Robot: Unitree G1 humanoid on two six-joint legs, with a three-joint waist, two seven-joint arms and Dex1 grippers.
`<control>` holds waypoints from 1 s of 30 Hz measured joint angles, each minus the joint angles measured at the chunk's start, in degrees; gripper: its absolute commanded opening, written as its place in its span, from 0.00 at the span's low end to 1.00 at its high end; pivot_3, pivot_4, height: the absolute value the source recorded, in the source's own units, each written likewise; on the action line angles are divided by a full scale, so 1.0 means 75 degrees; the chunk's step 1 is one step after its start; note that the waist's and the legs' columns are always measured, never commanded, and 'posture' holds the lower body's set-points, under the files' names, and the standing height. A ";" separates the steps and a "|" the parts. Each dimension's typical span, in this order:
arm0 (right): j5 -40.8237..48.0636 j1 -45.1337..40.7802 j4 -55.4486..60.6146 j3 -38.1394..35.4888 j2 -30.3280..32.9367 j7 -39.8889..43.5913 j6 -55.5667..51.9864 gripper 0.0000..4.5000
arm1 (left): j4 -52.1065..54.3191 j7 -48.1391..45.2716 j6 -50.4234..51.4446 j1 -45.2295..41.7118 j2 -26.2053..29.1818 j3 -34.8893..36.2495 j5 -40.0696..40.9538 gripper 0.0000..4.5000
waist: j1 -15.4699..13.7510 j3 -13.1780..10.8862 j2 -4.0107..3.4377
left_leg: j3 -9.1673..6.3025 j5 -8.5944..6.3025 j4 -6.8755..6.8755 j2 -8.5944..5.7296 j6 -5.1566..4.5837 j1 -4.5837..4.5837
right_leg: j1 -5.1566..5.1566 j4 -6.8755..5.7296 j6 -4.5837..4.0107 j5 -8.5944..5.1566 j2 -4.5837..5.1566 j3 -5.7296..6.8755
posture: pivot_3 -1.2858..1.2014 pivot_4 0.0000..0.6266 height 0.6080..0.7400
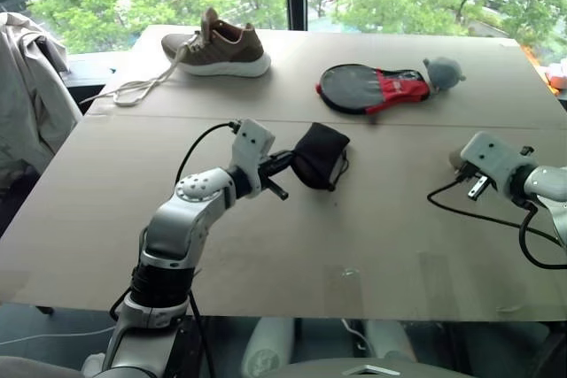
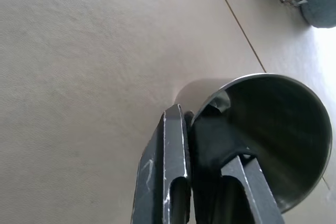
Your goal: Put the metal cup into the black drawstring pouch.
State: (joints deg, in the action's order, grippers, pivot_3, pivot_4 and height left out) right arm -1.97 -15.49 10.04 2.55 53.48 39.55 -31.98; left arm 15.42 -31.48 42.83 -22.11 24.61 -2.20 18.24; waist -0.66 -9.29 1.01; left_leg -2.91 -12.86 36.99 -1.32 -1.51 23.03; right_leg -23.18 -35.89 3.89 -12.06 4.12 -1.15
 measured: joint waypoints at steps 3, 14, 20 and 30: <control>0.0003 0.0004 0.0007 -0.0026 -0.0030 0.0010 -0.0013 0.01 | 0.0000 0.0019 0.0000 -0.0004 0.0002 0.0010 0.0002 0.00 | 0.0001 0.0000 0.0000 | 0.0000 0.0000 0.0000 0.0000 0.0000 0.0000 | 0.0000 0.0000 0.0000 0.0000 0.0000 0.0000 | 0.52 0.24 1.00; 0.2232 -0.0719 0.2456 -0.0403 -0.1851 0.0509 0.0253 0.01 | -0.0114 0.0401 0.1392 -0.1252 -0.0826 0.0609 0.1179 0.00 | 0.0031 -0.0005 0.0002 | -0.0062 0.0000 0.0001 -0.0008 0.0001 0.0002 | 0.0003 -0.0001 0.0005 0.0001 -0.0003 0.0011 | 0.52 0.24 1.00; 0.2563 -0.0822 0.3270 0.0295 -0.2262 0.0523 0.0350 0.01 | -0.0715 0.0892 0.2491 -0.2097 -0.1443 0.1106 0.1831 0.00 | -0.0007 -0.0007 0.0006 | -0.0073 0.0001 0.0008 -0.0019 0.0001 0.0007 | 0.0005 0.0000 0.0004 0.0001 -0.0001 0.0024 | 0.52 0.24 1.00; 0.1845 -0.0810 0.3148 0.1268 -0.2409 0.0478 0.0836 0.01 | -0.1101 0.1539 0.3278 -0.2537 -0.2016 0.1533 0.2254 0.00 | 0.0019 -0.0008 0.0006 | -0.0072 0.0002 0.0006 -0.0017 0.0006 0.0005 | 0.0002 -0.0003 0.0003 0.0001 -0.0006 0.0022 | 0.52 0.24 1.00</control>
State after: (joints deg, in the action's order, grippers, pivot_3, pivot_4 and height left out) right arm 11.86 -21.57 33.65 12.06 35.41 43.14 -25.71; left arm 7.17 -19.94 67.41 -41.15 9.49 9.29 35.15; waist -0.51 -9.35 1.06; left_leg -3.45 -12.85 37.03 -1.45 -1.47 23.06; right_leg -23.17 -35.91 3.91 -12.05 4.07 -0.98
